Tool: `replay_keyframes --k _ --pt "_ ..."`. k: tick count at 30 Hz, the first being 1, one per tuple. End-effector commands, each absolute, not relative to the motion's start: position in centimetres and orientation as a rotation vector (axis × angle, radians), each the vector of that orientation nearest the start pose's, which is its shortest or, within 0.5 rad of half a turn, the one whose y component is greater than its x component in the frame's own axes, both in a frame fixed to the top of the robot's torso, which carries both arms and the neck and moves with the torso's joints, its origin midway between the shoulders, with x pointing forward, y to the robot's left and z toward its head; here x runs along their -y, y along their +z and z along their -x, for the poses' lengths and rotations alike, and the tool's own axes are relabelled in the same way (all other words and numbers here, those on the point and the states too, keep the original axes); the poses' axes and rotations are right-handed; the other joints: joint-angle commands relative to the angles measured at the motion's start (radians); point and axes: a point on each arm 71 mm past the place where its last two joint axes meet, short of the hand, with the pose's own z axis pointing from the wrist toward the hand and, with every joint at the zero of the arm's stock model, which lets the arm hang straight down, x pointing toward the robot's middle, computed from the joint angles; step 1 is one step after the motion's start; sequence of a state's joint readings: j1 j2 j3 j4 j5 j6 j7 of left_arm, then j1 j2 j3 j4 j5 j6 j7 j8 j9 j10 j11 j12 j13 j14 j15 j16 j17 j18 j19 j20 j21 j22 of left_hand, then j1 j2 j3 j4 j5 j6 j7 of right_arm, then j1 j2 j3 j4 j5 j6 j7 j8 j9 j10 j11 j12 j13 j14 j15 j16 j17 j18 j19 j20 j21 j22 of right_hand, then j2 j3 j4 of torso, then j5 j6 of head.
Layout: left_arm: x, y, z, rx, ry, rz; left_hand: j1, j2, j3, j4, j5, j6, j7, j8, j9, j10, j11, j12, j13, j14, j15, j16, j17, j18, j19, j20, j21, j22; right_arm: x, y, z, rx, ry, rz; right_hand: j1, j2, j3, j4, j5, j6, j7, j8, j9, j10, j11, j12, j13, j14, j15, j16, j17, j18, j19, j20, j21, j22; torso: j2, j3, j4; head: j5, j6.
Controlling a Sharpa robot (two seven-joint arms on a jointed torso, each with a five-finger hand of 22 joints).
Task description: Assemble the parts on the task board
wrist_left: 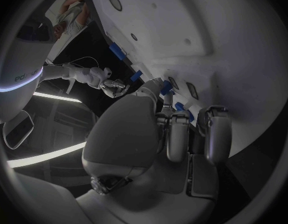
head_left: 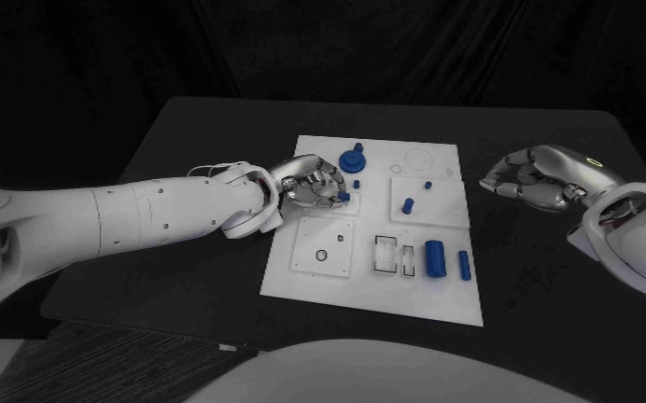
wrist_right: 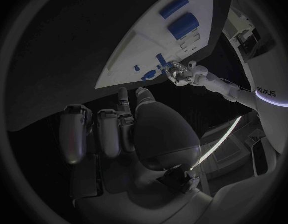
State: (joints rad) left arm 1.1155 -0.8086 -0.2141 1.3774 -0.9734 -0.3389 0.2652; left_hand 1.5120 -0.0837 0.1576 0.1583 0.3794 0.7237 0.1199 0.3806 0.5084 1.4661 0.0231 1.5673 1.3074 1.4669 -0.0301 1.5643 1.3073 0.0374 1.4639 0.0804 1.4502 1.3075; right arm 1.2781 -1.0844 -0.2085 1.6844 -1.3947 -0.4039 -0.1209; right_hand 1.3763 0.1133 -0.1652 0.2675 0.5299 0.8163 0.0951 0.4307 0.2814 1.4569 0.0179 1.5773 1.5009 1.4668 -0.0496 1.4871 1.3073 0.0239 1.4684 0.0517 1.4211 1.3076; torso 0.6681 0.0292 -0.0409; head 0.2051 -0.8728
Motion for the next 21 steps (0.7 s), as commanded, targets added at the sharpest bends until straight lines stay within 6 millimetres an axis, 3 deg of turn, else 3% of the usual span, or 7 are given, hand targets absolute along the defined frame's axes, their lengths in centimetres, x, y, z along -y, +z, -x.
replay_keyframes --k 1,9,21 --pt "-21.88 -28.63 -45.72 -1.855 -0.995 0.121 -0.001 0.007 0.000 -0.007 0.000 0.007 0.003 0.004 0.001 0.105 0.008 0.003 0.263 0.104 0.006 0.007 0.264 -0.006 0.035 0.006 -0.004 0.222 27.39 -19.28 -44.03 -1.698 0.552 0.055 0.008 0.006 -0.001 0.003 0.002 0.006 -0.001 -0.006 -0.001 0.114 -0.005 -0.006 0.070 0.070 -0.005 -0.003 0.096 0.015 0.031 0.003 -0.003 0.211 0.001 -0.0003 -0.0002 0.001 0.000" --pt "-21.81 -28.71 -45.76 -1.856 -0.993 0.119 -0.001 0.008 0.000 -0.008 0.000 0.009 0.003 0.007 0.001 0.105 0.008 0.003 0.263 0.104 0.006 0.007 0.264 -0.006 0.034 0.006 -0.005 0.222 27.34 -19.29 -44.04 -1.699 0.553 0.056 0.008 0.006 -0.001 0.003 0.002 0.006 -0.001 -0.006 -0.001 0.114 -0.005 -0.006 0.070 0.070 -0.005 -0.003 0.096 0.015 0.031 0.003 -0.003 0.211 0.001 -0.0004 0.0005 0.002 0.000" --pt "-21.62 -28.58 -45.86 -1.824 -1.001 0.111 0.006 0.024 0.015 -0.018 0.021 0.039 -0.004 0.045 0.003 0.105 0.003 0.003 0.263 0.104 0.001 0.007 0.264 -0.006 0.034 0.002 -0.005 0.221 27.32 -19.29 -44.01 -1.699 0.554 0.056 0.008 0.006 -0.001 0.003 0.002 0.006 -0.001 -0.006 -0.001 0.114 -0.005 -0.006 0.070 0.070 -0.005 -0.003 0.096 0.015 0.031 0.003 -0.003 0.211 0.000 0.0004 0.0000 0.000 0.000"
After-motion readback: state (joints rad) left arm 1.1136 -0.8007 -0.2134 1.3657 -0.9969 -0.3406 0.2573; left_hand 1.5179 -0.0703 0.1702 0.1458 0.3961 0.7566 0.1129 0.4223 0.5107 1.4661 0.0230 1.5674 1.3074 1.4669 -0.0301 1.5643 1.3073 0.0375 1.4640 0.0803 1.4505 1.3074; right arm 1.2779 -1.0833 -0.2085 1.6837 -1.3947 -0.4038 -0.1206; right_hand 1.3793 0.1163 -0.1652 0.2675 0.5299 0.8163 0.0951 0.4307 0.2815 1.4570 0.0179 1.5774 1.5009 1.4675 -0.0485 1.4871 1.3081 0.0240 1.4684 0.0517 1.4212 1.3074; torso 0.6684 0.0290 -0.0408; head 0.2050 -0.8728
